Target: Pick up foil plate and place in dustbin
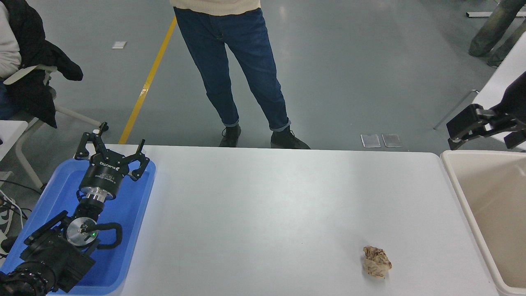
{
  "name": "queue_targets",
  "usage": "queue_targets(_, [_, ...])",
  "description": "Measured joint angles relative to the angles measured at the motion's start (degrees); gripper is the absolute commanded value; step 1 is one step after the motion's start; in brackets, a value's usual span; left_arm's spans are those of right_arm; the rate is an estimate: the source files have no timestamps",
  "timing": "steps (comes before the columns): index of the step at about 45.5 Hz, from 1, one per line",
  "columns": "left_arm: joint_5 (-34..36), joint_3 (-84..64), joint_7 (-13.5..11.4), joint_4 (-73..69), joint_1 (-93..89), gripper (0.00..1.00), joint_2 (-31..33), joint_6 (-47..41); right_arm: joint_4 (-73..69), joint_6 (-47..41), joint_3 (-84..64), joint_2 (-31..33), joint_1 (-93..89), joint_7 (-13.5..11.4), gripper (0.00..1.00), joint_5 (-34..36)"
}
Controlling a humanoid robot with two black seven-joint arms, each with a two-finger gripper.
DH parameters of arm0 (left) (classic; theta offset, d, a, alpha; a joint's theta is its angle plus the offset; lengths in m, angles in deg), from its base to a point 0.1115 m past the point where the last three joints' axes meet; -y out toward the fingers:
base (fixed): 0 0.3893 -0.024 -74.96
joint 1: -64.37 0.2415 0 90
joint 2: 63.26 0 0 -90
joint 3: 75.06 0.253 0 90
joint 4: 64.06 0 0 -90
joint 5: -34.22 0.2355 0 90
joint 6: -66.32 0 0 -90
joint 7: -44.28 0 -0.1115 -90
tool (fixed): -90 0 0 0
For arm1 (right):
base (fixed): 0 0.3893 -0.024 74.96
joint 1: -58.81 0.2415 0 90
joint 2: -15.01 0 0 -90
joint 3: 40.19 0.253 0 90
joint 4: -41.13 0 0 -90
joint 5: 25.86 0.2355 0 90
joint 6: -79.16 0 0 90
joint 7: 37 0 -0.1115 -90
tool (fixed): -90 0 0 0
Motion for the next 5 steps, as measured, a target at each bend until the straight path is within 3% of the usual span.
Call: queue_targets(5, [0.00, 0.00, 0.01, 0.00, 0.00, 1.00, 0.00, 0.00, -0.08, -0.01, 0.15, -0.36, 0.13, 0.01, 1.00, 0.83])
